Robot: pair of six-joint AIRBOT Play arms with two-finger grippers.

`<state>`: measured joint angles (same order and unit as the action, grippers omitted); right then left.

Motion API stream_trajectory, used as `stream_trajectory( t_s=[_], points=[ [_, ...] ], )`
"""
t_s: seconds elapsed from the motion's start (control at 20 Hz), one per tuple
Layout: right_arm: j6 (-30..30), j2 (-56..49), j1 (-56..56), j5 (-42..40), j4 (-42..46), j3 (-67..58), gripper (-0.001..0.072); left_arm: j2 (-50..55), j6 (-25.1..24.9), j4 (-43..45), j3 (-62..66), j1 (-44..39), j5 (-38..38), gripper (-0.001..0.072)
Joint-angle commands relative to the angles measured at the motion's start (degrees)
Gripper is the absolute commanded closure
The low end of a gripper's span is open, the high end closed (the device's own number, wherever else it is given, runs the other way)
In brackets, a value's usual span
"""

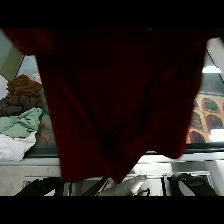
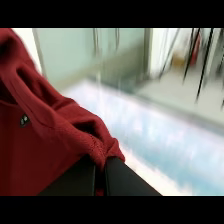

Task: Fold the shirts.

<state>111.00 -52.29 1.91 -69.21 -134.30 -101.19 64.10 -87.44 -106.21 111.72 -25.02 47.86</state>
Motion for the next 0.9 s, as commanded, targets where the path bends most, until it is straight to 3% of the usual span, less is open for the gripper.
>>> stream_trajectory(
  t_s=[0.0,0.15,0.35,0.55,0.6,0.65,0.85],
  points=[
    [-0.9,-8.7,0.0,-1.2,0.8,7.0,0.0688,16.3,1.0,-7.9,3.0,8.6,11.0,0.0692],
    [-0.8,-19.6,0.0,2.0,0.9,15.9,0.0688,31.4,-1.1,-9.9,3.7,12.4,16.9,0.0693],
    [-0.9,-37.3,-0.6,10.9,0.6,20.5,0.0688,46.2,-1.6,-10.5,3.7,13.2,10.3,0.0692],
    [-1.7,-48.7,-3.9,15.5,-4.3,19.7,0.0688,51.2,-1.6,-10.9,3.7,13.2,7.0,0.0671],
    [-1.7,-50.1,-4.7,15.5,-4.7,19.6,0.0688,51.1,-1.6,-10.9,3.7,13.2,7.3,0.0321],
    [-1.5,-50.9,-5.2,15.5,-4.6,19.5,0.0688,50.8,-1.4,-11.0,3.7,13.5,7.8,0.0016],
    [-1.3,-51.1,-8.2,14.8,-4.6,18.7,0.0688,45.2,-1.3,-11.0,3.7,17.6,19.0,0.0018]
  ],
)
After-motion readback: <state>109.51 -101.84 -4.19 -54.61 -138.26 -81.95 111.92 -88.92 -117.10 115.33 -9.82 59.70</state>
